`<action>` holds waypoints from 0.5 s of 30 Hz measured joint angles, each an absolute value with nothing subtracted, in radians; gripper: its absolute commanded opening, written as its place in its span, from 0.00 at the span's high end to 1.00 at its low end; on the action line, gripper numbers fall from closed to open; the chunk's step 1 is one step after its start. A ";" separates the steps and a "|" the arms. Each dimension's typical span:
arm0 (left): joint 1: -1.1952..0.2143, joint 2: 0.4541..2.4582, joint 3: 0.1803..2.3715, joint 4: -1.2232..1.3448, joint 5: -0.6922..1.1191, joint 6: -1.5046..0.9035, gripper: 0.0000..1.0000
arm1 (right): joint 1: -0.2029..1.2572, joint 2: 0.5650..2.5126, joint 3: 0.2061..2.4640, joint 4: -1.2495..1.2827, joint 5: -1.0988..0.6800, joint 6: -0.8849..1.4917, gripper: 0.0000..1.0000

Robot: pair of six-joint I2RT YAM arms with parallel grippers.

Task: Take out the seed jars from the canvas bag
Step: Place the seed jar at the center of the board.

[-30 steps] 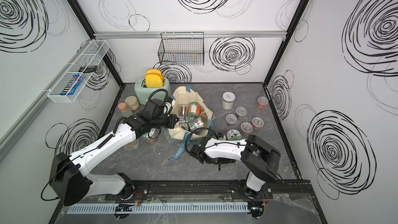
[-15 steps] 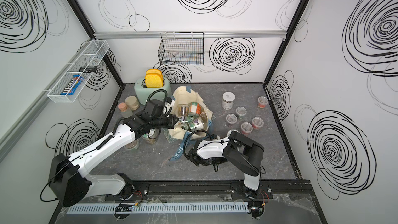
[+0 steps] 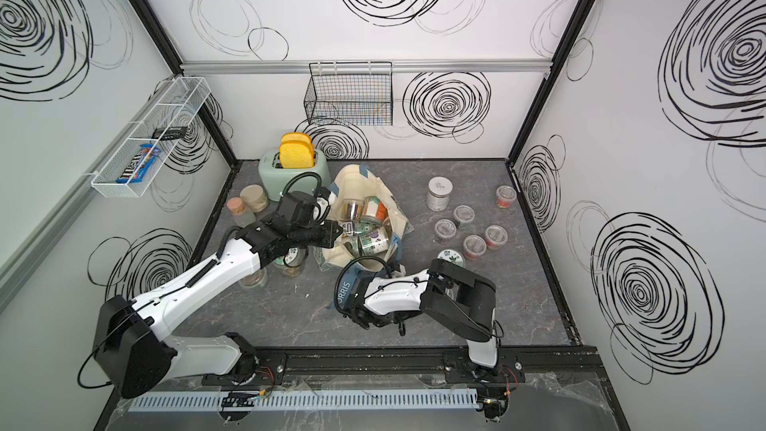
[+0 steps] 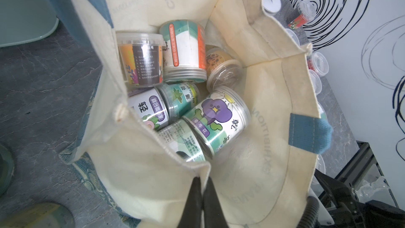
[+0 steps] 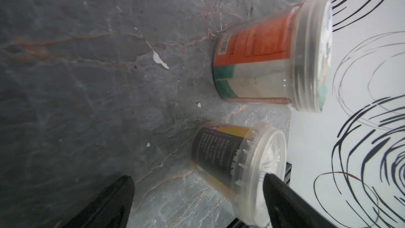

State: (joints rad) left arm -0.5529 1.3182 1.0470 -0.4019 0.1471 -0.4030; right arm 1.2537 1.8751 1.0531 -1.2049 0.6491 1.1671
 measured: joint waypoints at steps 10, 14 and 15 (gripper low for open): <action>-0.548 1.307 1.037 -0.393 0.141 -0.402 0.95 | 1.261 1.728 1.105 -1.218 0.627 1.176 0.05; -0.548 1.305 1.025 -0.384 0.143 -0.400 0.95 | 1.261 1.614 1.072 -1.172 0.603 1.173 0.08; -0.548 1.303 1.021 -0.379 0.144 -0.400 0.95 | 1.261 1.591 1.061 -1.160 0.595 1.172 0.09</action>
State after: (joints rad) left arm -0.5480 1.3033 1.0206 -0.3786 0.1444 -0.3996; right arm 1.2613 1.5906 1.0607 -1.1603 0.5949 1.1725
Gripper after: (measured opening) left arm 0.064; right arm 0.923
